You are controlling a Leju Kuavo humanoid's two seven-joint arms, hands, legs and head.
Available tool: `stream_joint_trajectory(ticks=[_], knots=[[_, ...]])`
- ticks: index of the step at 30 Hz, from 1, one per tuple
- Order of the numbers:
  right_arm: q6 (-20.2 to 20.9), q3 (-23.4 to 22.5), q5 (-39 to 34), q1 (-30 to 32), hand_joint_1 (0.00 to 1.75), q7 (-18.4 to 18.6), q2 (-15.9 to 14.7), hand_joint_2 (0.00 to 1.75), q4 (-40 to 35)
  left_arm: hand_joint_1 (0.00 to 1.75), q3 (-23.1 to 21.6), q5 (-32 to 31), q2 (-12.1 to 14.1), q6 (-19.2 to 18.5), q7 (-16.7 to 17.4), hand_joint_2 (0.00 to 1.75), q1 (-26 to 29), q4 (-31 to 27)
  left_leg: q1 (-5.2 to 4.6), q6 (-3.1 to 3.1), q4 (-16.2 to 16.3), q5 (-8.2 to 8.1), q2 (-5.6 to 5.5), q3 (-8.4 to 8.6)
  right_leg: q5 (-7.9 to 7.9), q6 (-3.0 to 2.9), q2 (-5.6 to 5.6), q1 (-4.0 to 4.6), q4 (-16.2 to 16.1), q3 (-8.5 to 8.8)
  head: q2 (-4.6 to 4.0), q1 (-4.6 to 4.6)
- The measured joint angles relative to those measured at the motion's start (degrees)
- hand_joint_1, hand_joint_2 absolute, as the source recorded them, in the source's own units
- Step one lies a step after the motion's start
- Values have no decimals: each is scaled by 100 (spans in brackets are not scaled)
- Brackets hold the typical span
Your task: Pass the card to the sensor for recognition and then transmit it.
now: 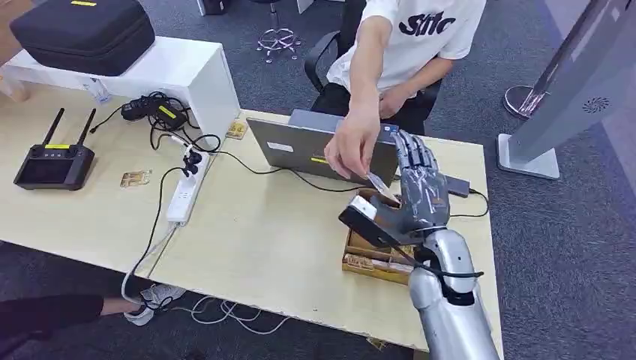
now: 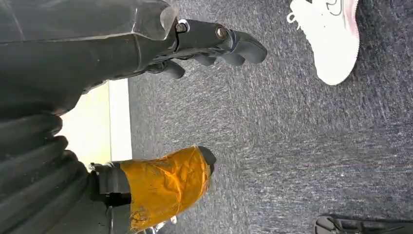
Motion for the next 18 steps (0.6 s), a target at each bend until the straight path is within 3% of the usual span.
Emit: stream_joint_trajectory(ticks=[1, 3, 4, 18], knots=[[-2, 0, 11, -10, 143, 0, 2, 175, 41, 0, -13, 0, 0, 0, 0, 175, 1, 0, 0, 0, 0, 0, 0, -1, 0, 0, 0, 0, 0, -1, 0, 0], [-4, -4, 31, -25, 171, 0, 4, 175, 109, 0, -31, 0, 0, 0, 0, 175, 1, 0, 0, 0, 0, 0, 0, -3, 0, 0, 0, 0, 0, -3, 0, 0], [-7, -4, 33, -30, 175, 0, 7, 175, 137, 0, -35, 0, 0, 0, 0, 175, 1, 0, 0, 0, 0, 0, 0, -3, 0, 0, 0, 0, 0, -3, 0, 0], [-48, -70, -9, -9, 175, -61, 22, 175, 122, 0, -68, 17, 7, 37, 44, 175, 4, 0, 0, 0, 0, 0, 0, -3, 0, 0, 0, 0, 0, -5, 0, 0]])
